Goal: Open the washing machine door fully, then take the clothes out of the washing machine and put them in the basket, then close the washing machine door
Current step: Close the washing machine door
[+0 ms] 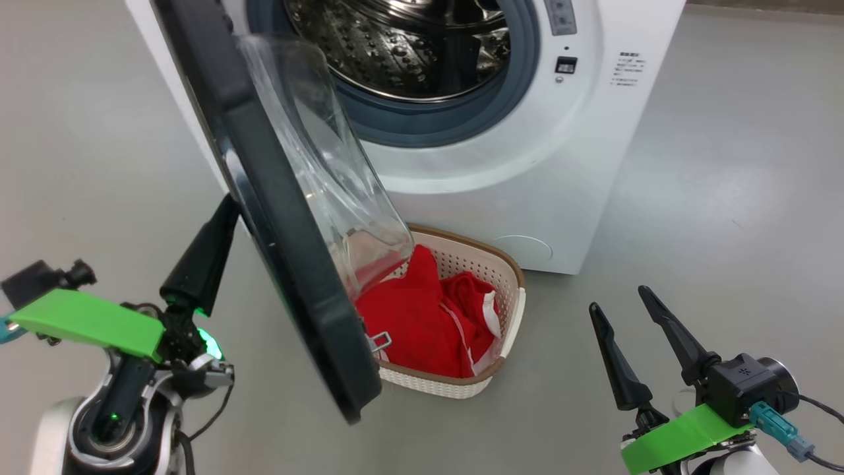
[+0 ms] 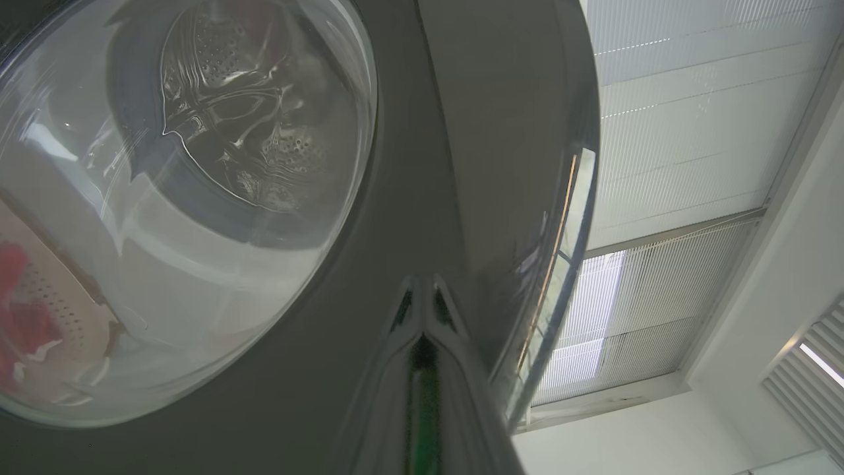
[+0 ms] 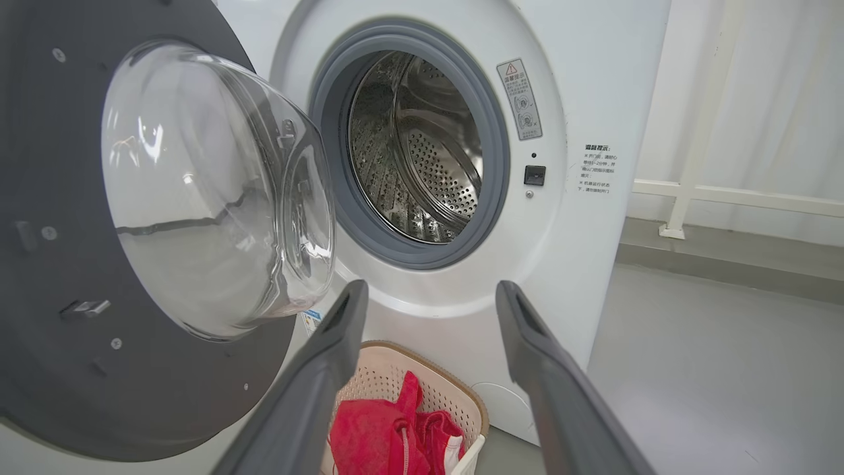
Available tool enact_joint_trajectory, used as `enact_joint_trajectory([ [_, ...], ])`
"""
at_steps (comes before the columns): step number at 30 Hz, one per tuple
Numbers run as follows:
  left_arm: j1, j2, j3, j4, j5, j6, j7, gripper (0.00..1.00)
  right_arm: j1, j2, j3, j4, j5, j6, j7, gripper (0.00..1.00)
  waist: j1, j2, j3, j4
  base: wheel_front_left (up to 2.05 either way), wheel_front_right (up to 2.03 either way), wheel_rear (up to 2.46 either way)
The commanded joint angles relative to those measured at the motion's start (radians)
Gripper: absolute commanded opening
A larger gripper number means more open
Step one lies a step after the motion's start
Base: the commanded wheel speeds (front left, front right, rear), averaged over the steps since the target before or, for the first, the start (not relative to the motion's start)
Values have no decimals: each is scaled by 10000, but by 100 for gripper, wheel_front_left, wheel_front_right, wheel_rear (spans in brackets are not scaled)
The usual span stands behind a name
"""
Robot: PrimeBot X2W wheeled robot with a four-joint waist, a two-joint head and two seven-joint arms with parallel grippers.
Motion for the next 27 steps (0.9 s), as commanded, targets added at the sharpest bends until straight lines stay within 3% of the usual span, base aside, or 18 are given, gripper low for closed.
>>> enact_joint_trajectory([
  [1,-529,74,70,-222,-198,-141,-55,0,-416,-55,285,-228,-6,35,-63,100,0,0,84,-175,0,0,0],
  [27,-2207,69,-1039,1119,-708,-1000,-1567,0,-765,-154,340,-293,-33,35,-63,100,0,0,802,-1970,0,0,0],
])
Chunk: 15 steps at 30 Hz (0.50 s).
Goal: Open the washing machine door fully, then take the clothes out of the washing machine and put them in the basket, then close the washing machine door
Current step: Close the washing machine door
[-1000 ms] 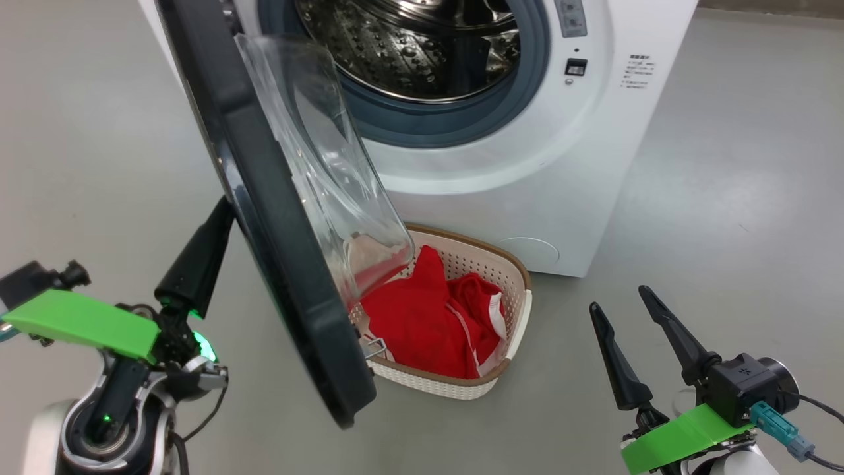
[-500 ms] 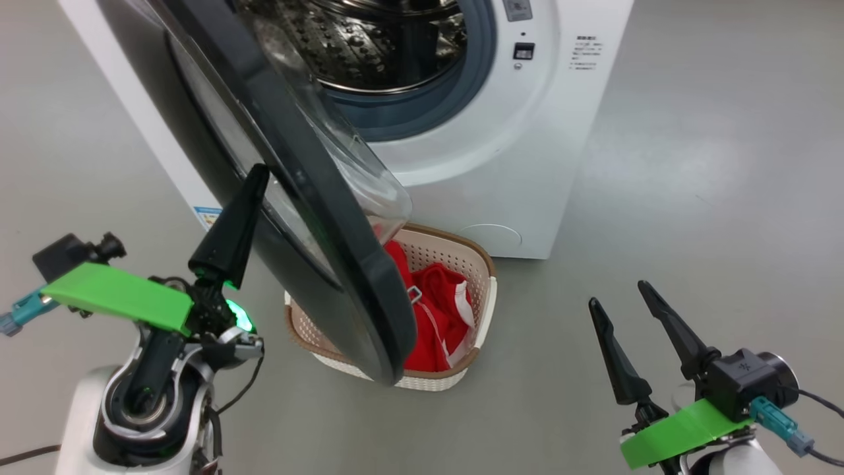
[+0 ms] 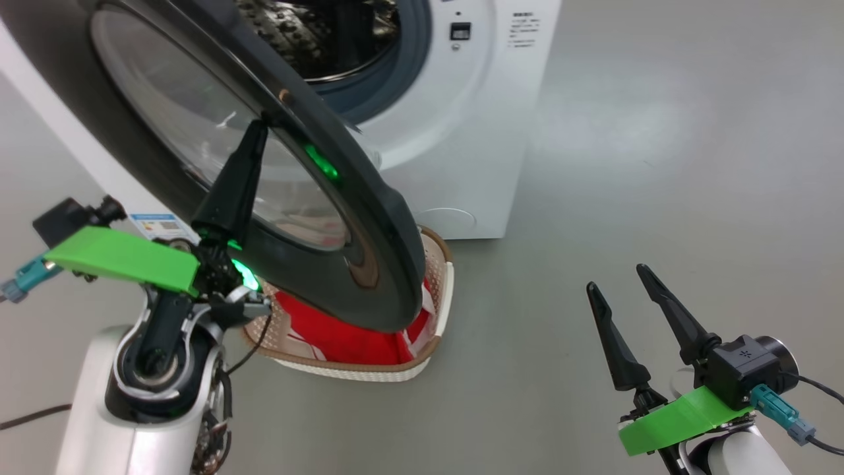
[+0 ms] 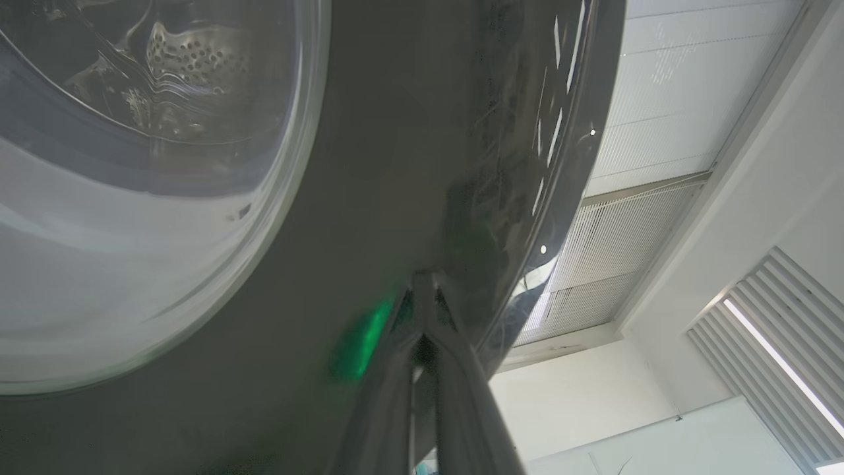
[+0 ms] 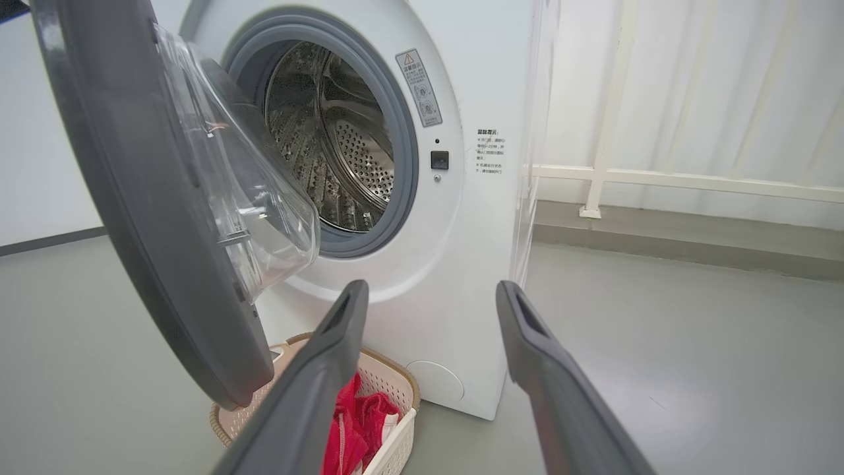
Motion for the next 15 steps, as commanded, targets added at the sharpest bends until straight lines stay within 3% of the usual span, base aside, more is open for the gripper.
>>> enact_joint_trajectory([
  [1,-532,109,226,-121,-28,-171,-84,0,-327,-116,270,-264,-18,35,-63,100,0,-1,224,-374,0,0,0],
  [15,-1826,182,693,1025,118,-1055,-560,0,-534,-108,286,-367,21,35,-63,100,0,-1,776,-1303,0,0,0],
])
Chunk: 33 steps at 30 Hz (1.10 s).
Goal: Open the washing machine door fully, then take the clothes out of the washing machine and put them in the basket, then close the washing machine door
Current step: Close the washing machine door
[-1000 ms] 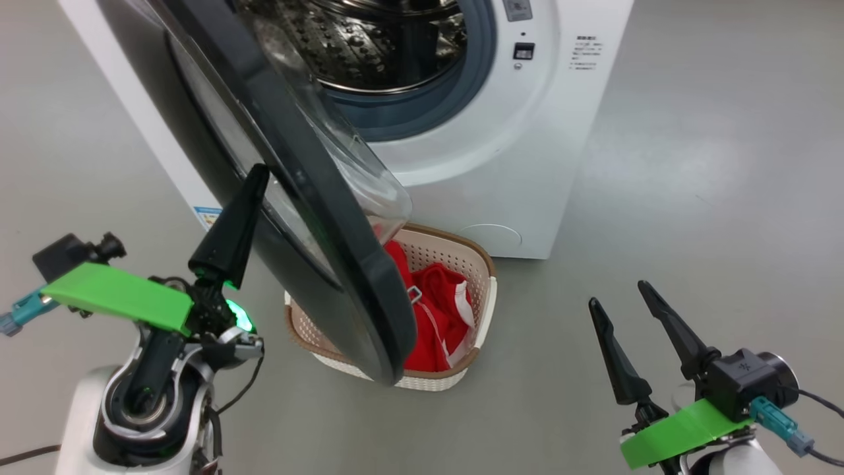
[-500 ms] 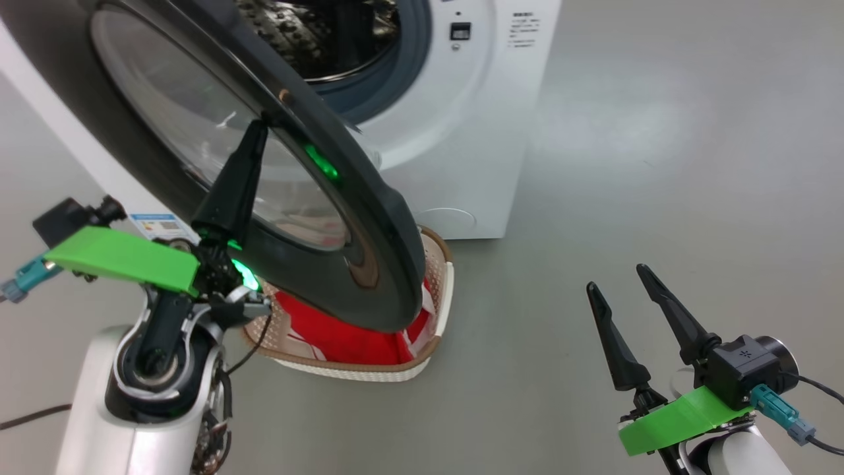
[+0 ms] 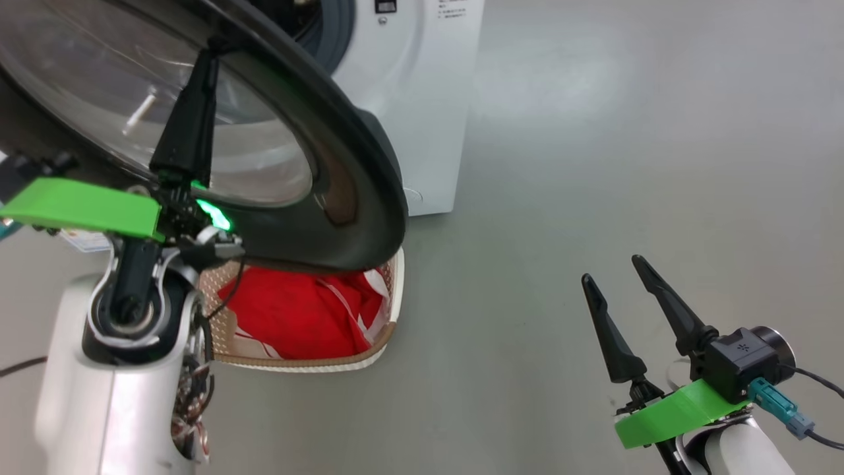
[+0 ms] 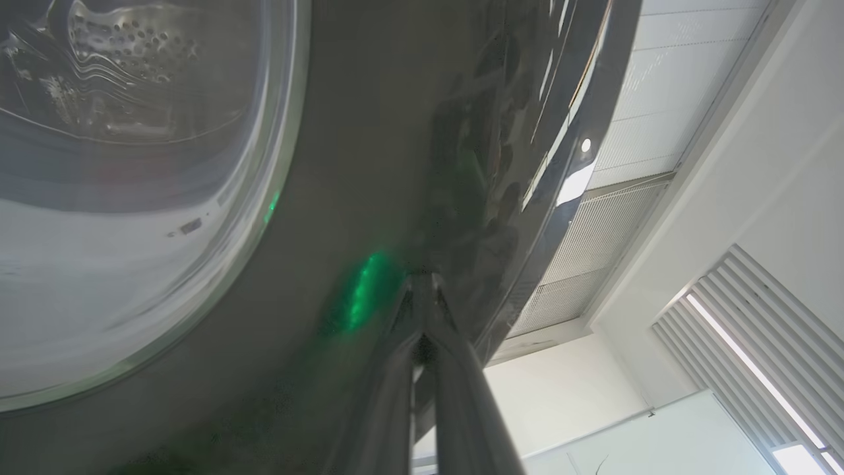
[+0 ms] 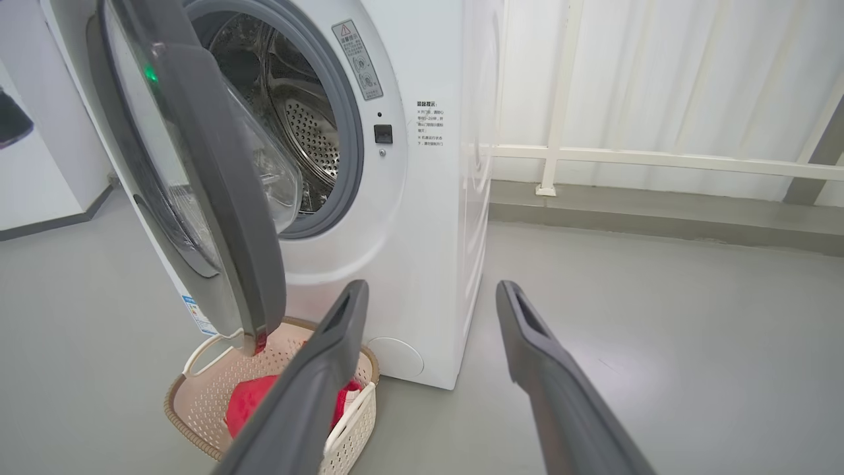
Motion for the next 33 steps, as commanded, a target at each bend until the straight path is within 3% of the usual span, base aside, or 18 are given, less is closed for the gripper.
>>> enact_joint_trajectory([
  [1,-527,182,246,-80,140,-136,-75,0,-378,-101,181,-294,22,35,-63,100,0,-1,188,-178,0,0,0],
  [23,-2231,486,441,1797,543,-809,-381,0,-742,-58,481,-305,140,35,-63,100,0,-1,795,-916,0,0,0],
  [33,-2191,397,286,2168,390,-1005,-143,0,-684,-20,528,-241,219,35,-63,100,0,-1,632,-780,0,0,0],
])
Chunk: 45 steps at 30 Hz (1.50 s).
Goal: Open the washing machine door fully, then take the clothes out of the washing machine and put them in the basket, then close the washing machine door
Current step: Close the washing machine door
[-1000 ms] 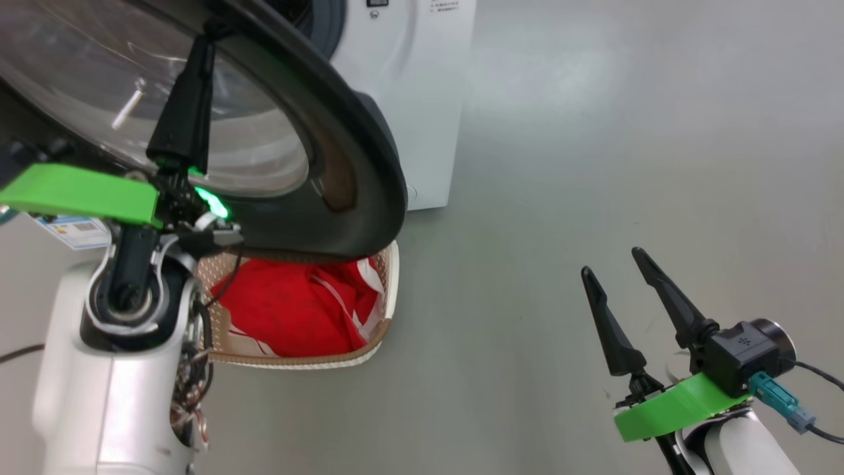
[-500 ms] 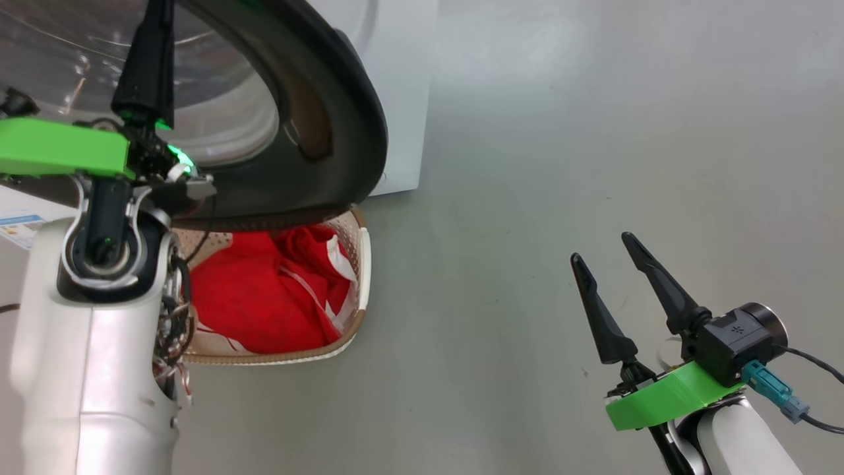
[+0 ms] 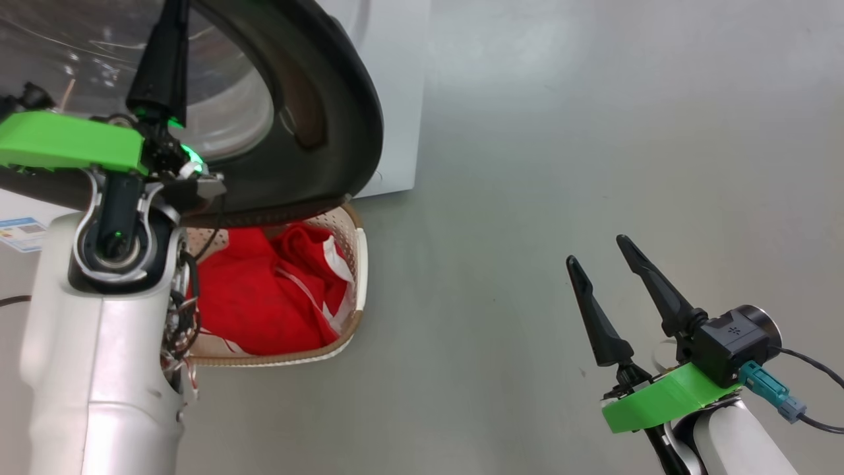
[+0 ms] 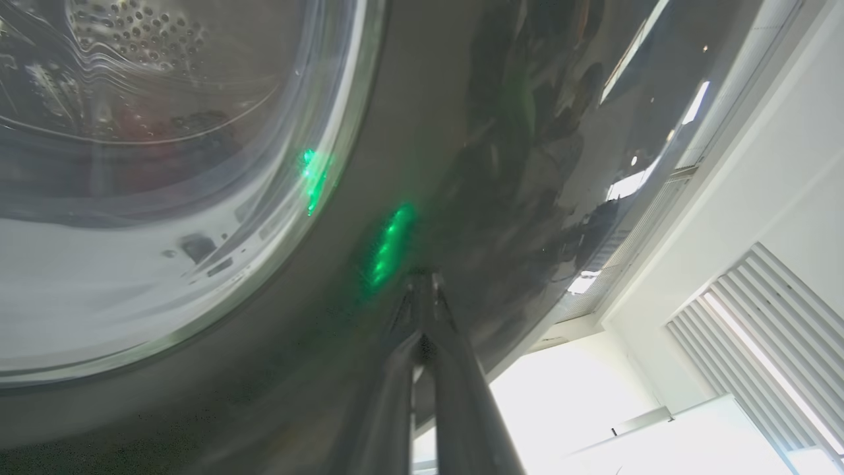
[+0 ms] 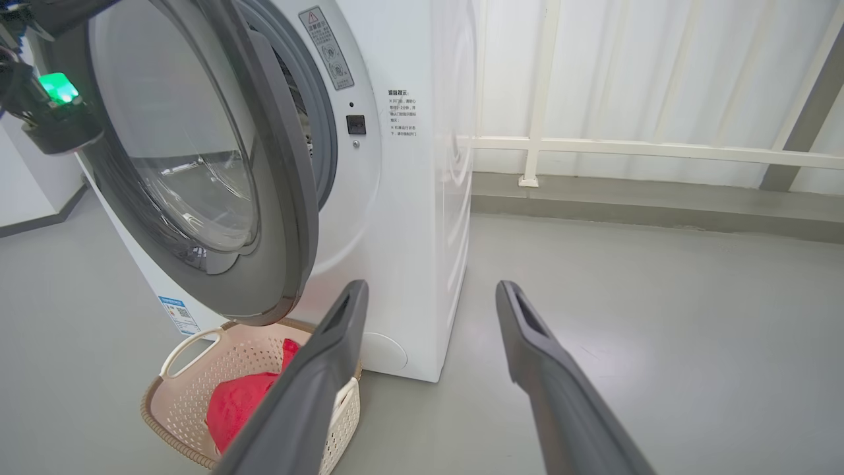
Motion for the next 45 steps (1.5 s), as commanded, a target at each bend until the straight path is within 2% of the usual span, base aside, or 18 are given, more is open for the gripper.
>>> enact_joint_trajectory([
  [1,-156,272,130,-247,-100,-194,89,0,-106,-59,171,-197,46,35,-63,100,0,-1,-114,120,0,0,0],
  [2,-65,253,112,-275,-152,-207,123,18,-92,-70,168,-187,49,35,-63,100,0,-1,-169,179,0,0,0],
  [3,49,236,94,-316,-180,-221,129,43,-70,-79,166,-179,45,35,-63,100,0,-1,-231,243,0,0,0],
  [4,179,223,69,-368,-174,-234,115,94,-42,-88,164,-172,39,35,-63,100,0,-1,-296,311,0,0,0],
  [5,319,219,26,-422,-136,-247,112,100,-17,-99,157,-163,38,35,-63,100,0,-1,-363,384,0,0,0],
  [11,1587,619,-530,-945,1189,-398,-388,100,123,-89,-54,-175,-58,35,-63,100,0,-1,-899,916,0,0,0],
  [15,2398,1236,-1291,-1118,3206,-416,-1271,100,213,-40,-242,-162,-127,35,-63,100,0,-1,-1199,1184,0,0,0],
  [21,3286,1881,-2201,-1170,5960,-189,-2955,100,387,45,-549,-252,-264,35,-63,100,0,-1,-1588,1487,0,0,0],
  [22,3286,1881,-2201,-1170,5960,-189,-2955,100,387,45,-549,-252,-264,35,-63,100,0,-1,-1588,1487,0,0,0],
  [26,3831,2207,-2552,-1400,7366,162,-3525,100,548,142,-839,-483,-355,35,-63,100,0,-1,-1840,1594,0,0,0],
  [36,5508,2508,-2356,-2374,9543,759,-3798,100,1087,341,-1575,-823,-692,35,-63,100,0,-1,-2589,1596,0,0,0],
  [45,7558,2086,-1219,-3448,10804,1337,-3804,100,1594,400,-1910,-929,-724,35,-63,100,0,-1,-3176,1354,0,0,0],
])
